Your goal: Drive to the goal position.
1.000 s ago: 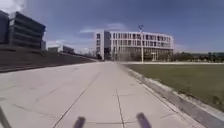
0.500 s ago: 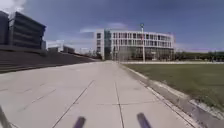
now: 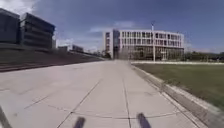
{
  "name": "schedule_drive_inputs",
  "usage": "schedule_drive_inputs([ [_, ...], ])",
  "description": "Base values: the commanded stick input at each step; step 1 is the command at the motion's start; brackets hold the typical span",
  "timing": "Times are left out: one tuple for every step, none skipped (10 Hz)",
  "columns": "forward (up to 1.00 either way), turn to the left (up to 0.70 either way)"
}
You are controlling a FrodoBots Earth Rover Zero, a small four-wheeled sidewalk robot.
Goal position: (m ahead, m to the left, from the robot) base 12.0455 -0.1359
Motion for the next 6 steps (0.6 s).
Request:
schedule_drive_inputs([
  [0.7, 0.0],
  [0.7, 0.0],
  [0.7, 0.0],
  [0.7, 0.0],
  [0.7, 0.0],
  [0.7, 0.0],
])
